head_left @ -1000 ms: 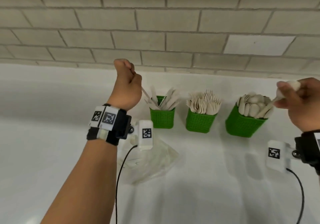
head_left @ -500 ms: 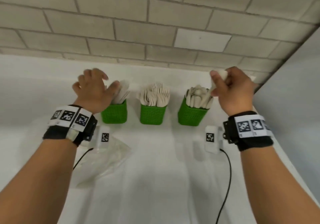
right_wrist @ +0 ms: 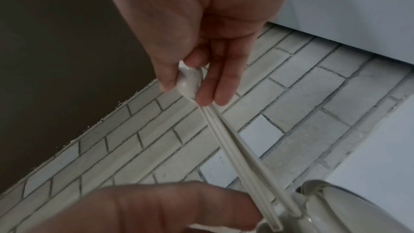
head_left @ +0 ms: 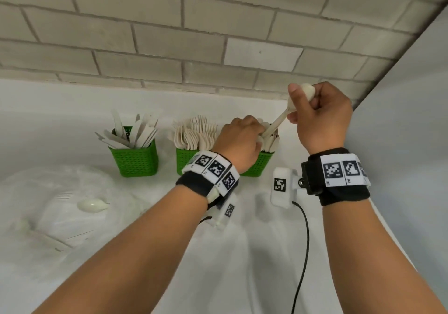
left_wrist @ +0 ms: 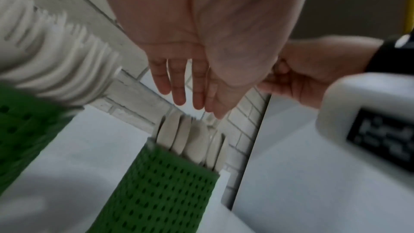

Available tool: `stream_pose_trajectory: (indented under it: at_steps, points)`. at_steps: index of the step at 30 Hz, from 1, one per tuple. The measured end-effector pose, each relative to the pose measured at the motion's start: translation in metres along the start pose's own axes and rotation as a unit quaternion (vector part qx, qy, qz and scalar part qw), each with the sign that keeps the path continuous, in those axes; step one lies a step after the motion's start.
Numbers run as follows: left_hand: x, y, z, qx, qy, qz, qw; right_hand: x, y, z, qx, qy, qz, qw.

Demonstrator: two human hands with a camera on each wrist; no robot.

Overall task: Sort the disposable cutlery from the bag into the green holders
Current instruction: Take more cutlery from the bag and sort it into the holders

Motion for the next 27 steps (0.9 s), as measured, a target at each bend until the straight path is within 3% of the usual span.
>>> stream_pose_trajectory:
  at_steps: [3, 7, 14, 16, 18, 21, 23, 25, 27]
  points:
    - [0.005, -0.015, 0.010, 0.013, 0.032, 0.082, 0.996, -0.010, -0.004, 0.004, 0.015, -0.027, 0.024, 0.999]
    - [0.010, -0.018, 0.013, -0.011, 0.053, 0.005, 0.999, -0.019, -0.004, 0.006, 0.010, -0.048, 0.050, 0.998]
    - [0.014, -0.015, 0.008, -0.053, 0.071, -0.083, 0.993, -0.020, 0.000, 0.023, -0.014, -0.021, 0.079, 0.997]
    - [0.011, -0.015, 0.008, -0.059, 0.067, -0.086, 0.992, -0.019, -0.005, 0.027, 0.020, 0.000, 0.030, 0.999]
    - [0.007, -0.016, 0.010, -0.061, 0.068, -0.082, 0.992, -0.024, -0.019, 0.026, 0.103, 0.019, -0.081, 0.991]
    - [0.007, -0.018, 0.013, -0.073, 0.079, -0.081, 0.991, -0.043, -0.043, 0.008, 0.234, 0.029, -0.249, 0.939]
    - [0.009, -0.019, 0.013, -0.077, 0.082, -0.090, 0.990, -0.056, -0.047, -0.003, 0.224, 0.063, -0.323, 0.917]
    - [0.007, -0.018, 0.011, -0.080, 0.081, -0.100, 0.988, -0.057, -0.042, -0.007, 0.164, 0.113, -0.327, 0.924]
    - [0.001, -0.016, 0.007, -0.084, 0.075, -0.111, 0.987, -0.059, -0.041, -0.010, 0.174, 0.132, -0.337, 0.916]
Point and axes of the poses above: each hand's wrist, its own z-axis towards the middle knuckle, its own y-axis out of the back of the hand, x = y × z, the point moved 2 cm from there along z, towards the middle knuckle, and after that the axes turned 9 degrees about x, right-handed, at the moved point
